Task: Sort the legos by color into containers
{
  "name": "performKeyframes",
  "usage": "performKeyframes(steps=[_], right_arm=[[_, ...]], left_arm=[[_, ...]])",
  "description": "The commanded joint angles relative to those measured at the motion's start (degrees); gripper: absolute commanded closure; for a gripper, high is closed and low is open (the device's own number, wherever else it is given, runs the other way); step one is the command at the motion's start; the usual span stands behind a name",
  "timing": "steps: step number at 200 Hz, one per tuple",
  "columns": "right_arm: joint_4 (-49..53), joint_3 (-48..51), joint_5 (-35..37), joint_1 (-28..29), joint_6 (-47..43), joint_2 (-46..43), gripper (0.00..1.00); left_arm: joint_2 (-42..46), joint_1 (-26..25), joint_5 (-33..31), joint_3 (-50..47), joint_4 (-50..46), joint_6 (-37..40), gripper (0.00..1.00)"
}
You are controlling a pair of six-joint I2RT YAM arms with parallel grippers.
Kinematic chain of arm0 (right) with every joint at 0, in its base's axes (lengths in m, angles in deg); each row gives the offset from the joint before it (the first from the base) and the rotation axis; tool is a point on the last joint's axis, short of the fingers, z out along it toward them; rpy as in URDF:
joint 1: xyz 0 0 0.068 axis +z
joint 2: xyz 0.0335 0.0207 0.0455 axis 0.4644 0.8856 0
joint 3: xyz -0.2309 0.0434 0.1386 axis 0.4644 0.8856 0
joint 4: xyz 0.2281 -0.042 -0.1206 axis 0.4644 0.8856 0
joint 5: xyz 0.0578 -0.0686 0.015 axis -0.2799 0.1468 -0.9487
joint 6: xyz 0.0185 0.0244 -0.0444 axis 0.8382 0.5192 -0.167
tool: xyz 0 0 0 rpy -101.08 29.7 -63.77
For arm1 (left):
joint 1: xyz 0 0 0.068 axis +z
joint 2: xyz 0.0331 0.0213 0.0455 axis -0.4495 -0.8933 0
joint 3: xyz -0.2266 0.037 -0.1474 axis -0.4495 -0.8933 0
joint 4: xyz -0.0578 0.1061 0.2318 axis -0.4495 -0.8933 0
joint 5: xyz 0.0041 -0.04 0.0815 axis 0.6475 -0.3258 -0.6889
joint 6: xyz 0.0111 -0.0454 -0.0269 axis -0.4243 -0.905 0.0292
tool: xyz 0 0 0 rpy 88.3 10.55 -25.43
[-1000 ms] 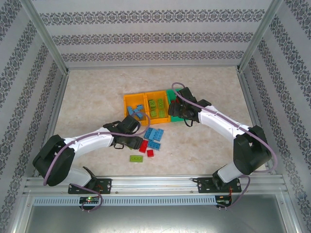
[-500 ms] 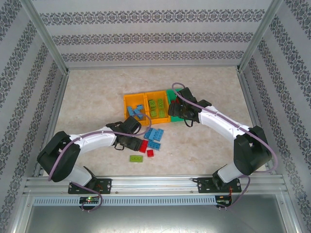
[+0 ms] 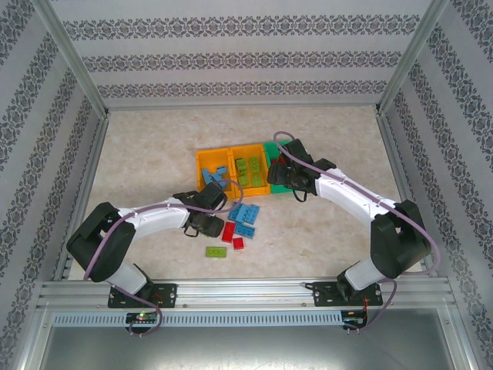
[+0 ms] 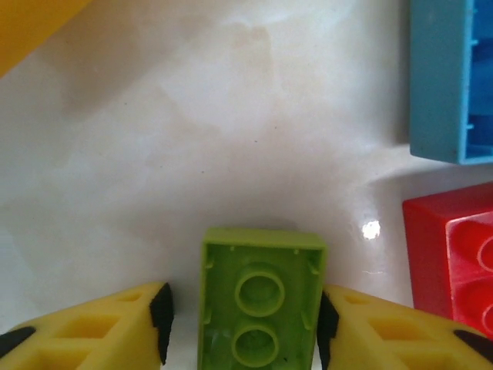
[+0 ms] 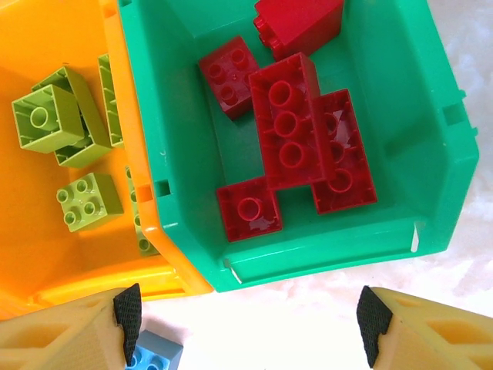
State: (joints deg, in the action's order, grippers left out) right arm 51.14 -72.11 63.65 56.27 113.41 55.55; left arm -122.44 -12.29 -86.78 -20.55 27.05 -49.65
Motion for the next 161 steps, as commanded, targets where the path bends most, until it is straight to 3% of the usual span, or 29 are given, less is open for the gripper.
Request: performKeyframes(steps=[1, 44, 77, 105, 131, 161], right_arm=[[-0.2, 1.0, 0.3, -0.7, 0.8, -1.9, 0.23], [-1.0, 1.7, 0.1, -0.8, 0.6, -2.5, 0.23], [-1.1, 3.0, 2.7, 2.7, -4.9, -4.1, 0.22], [-4.6, 9.9, 4.7, 3.7, -6.8, -9.4, 0.19], [-9.6, 17.1, 2.3, 3.9, -9.9, -15.1, 0.19], [-10.7, 22.3, 0.1, 5.2, -12.3, -19.5, 0.18]], left_arm=[[-0.9, -0.7, 1.7, 0.4, -1.9, -0.7, 0.56], [0.9, -0.7, 1.5, 0.9, -2.9, -2.7, 0.72], [4.2, -0.7, -2.0, 6.6, -7.2, -3.6, 0.75], [5.6, -0.6, -3.6, 15.6, -9.2, -2.3, 0.76], [0.8, -0.2, -1.7, 25.8, -9.5, -1.1, 0.75], [-10.5, 1.6, 1.6, 38.4, -10.3, -1.5, 0.74]])
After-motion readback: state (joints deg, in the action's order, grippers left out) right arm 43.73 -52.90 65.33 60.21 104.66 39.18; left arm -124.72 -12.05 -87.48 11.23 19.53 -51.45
